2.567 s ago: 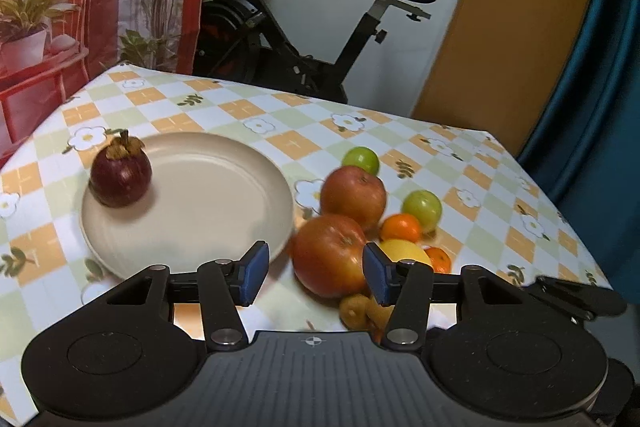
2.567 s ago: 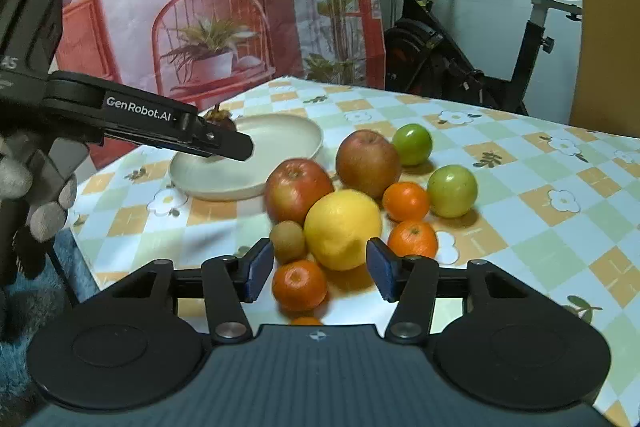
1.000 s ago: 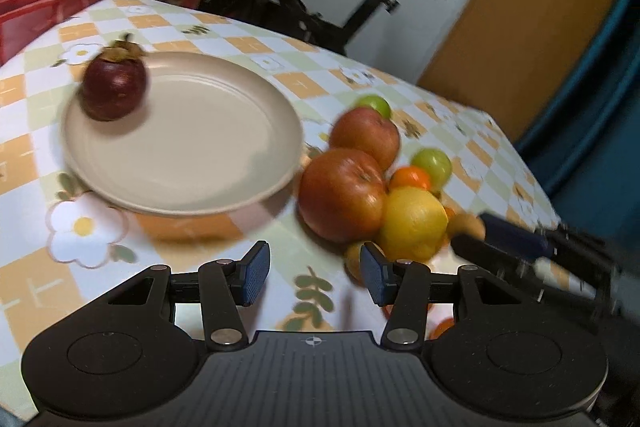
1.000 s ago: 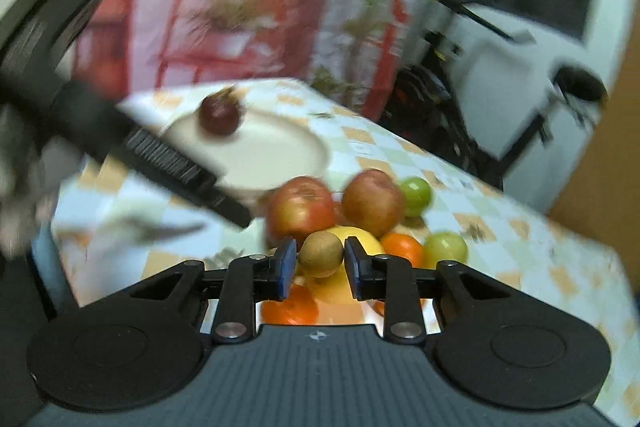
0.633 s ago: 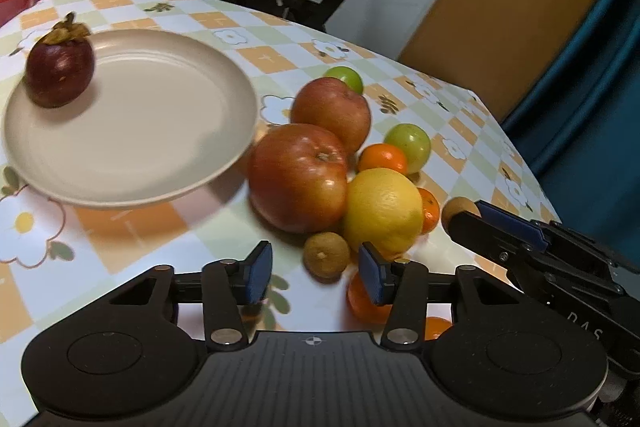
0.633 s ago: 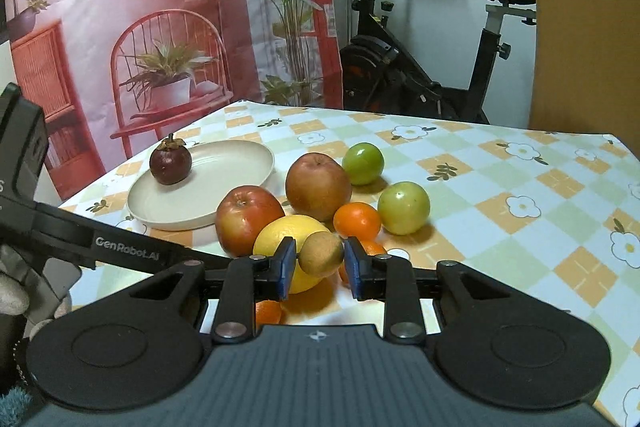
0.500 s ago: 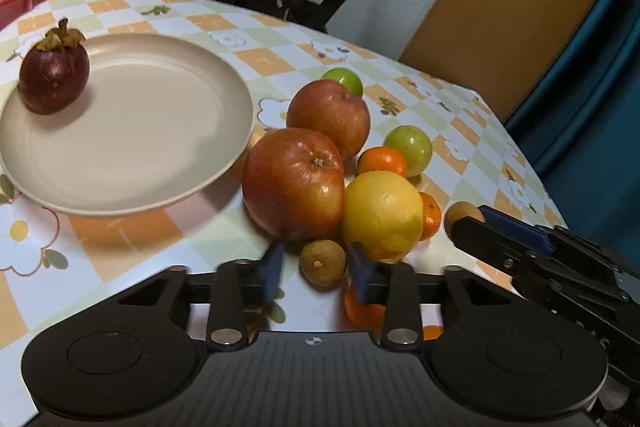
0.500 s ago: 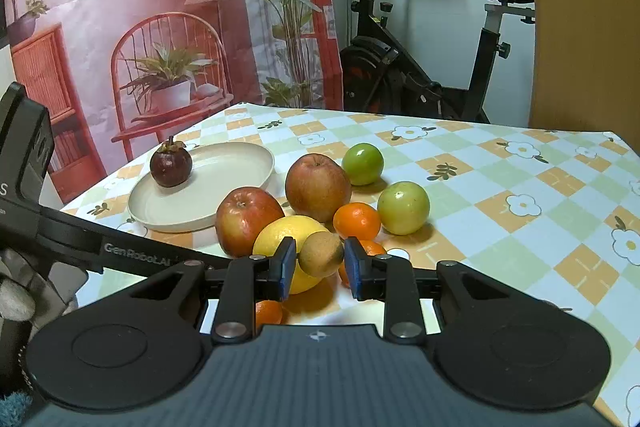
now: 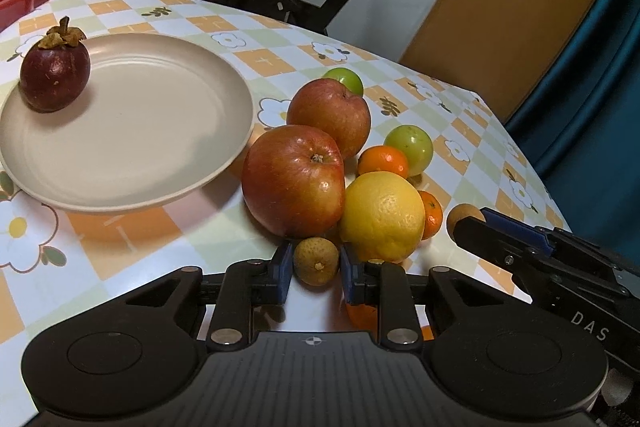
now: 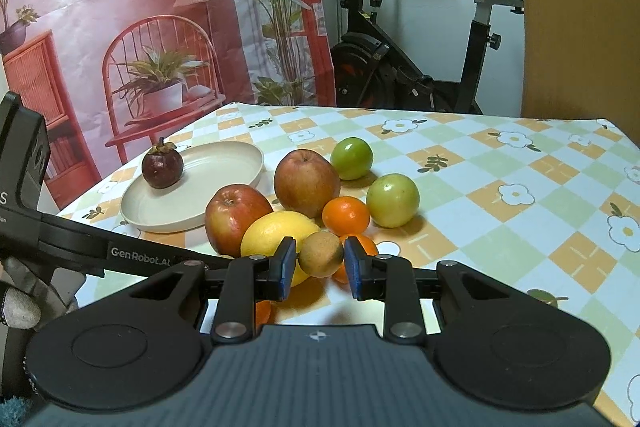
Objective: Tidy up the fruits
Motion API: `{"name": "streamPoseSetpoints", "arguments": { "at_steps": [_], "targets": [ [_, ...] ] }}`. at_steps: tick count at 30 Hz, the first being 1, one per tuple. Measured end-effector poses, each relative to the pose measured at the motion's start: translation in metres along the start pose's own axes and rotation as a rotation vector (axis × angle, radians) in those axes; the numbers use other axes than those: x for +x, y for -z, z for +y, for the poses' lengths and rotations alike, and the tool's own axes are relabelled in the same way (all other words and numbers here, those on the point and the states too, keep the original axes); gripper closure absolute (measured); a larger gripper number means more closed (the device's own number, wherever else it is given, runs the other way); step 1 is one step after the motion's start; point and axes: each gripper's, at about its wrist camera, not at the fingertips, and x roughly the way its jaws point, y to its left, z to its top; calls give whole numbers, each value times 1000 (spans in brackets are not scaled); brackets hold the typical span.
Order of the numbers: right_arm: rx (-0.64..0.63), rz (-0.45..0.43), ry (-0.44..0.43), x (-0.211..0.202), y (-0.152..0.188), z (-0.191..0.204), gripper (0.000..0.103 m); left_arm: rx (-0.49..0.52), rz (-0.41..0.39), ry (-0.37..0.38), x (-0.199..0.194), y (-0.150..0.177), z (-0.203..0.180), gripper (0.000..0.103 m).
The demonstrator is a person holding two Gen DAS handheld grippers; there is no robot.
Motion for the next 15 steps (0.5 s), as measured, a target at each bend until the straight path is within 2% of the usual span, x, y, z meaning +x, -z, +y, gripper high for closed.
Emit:
{"name": "streamPoseSetpoints", "arguments": {
  "at_steps": [15],
  "targets": [
    [14,-3,-1,-1,-1,-4,74,40,-79,-41,-24,-1,0,77]
  ]
}}
